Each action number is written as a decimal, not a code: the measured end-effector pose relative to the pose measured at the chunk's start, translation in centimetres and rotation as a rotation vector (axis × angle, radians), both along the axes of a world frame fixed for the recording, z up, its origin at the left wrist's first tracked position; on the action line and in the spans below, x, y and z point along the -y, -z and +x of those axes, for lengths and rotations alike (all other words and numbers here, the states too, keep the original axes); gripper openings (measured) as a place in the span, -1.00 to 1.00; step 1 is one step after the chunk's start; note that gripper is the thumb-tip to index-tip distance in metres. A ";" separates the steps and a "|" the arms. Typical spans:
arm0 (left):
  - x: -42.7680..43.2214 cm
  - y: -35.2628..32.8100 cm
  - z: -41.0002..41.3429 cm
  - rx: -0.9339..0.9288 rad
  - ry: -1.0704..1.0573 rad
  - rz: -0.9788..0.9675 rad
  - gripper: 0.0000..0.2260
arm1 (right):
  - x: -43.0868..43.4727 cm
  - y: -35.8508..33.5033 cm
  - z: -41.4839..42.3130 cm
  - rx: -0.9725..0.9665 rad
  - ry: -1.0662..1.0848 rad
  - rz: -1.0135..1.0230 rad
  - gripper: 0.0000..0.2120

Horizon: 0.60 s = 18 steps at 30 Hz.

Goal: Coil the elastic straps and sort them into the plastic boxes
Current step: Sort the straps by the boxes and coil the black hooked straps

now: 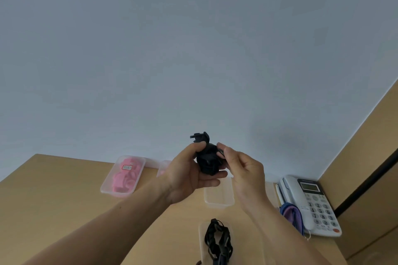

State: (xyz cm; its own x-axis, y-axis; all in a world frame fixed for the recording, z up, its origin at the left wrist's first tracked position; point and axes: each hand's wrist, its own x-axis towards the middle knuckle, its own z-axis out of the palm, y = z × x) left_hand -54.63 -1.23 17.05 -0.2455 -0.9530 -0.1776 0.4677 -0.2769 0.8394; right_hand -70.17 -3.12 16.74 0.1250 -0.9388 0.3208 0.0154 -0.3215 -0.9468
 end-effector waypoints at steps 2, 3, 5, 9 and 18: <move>0.0 0.2 0.8 -0.063 0.022 0.014 -0.55 | 0.1 0.1 0.3 -0.020 0.006 -0.031 -0.86; 0.0 0.2 1.2 -0.080 0.039 0.020 -0.53 | 0.1 0.3 0.4 -0.023 0.006 -0.040 -0.86; 0.1 0.3 2.1 -0.095 0.087 0.023 -0.50 | 0.2 0.6 0.7 -0.048 -0.006 -0.044 -0.83; 0.5 0.7 3.9 -0.077 0.164 0.024 -0.50 | 0.1 0.9 2.3 -0.156 -0.014 -0.061 -0.77; 1.3 1.7 6.1 -0.061 0.080 -0.018 -0.58 | -0.6 1.8 6.2 -0.401 -0.003 -0.086 -0.59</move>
State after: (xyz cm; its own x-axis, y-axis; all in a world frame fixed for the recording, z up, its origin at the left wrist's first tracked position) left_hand -48.49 -2.54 15.40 -0.3308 -0.9328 -0.1427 0.4948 -0.3002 0.8155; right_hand -64.02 -2.53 14.91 0.2591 -0.9103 0.3229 -0.3485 -0.3999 -0.8477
